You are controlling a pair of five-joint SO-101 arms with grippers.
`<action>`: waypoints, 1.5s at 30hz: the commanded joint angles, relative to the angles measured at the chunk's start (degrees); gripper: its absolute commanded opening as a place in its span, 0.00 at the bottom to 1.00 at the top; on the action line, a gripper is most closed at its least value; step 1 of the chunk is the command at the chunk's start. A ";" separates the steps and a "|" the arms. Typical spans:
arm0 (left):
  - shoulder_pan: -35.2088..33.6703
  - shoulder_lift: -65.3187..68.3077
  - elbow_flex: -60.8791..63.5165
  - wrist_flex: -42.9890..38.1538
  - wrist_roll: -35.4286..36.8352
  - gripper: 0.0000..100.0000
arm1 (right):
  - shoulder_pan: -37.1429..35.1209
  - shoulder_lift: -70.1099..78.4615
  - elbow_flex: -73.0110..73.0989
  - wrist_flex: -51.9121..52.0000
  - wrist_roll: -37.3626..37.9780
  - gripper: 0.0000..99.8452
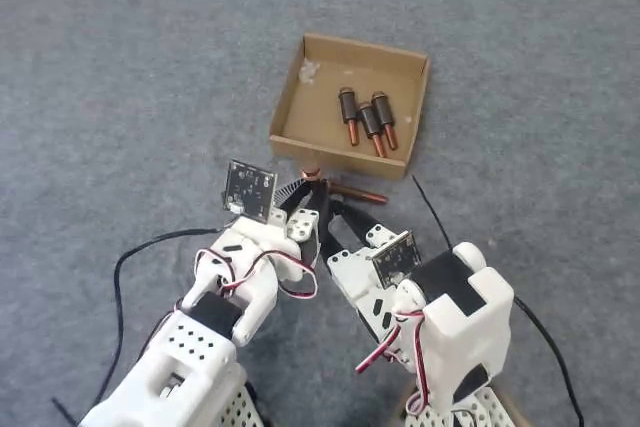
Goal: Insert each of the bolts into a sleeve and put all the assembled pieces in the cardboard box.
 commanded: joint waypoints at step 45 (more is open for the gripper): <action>-19.43 0.44 -9.98 0.18 12.92 0.29 | 3.65 -1.01 -0.97 -1.89 1.23 0.01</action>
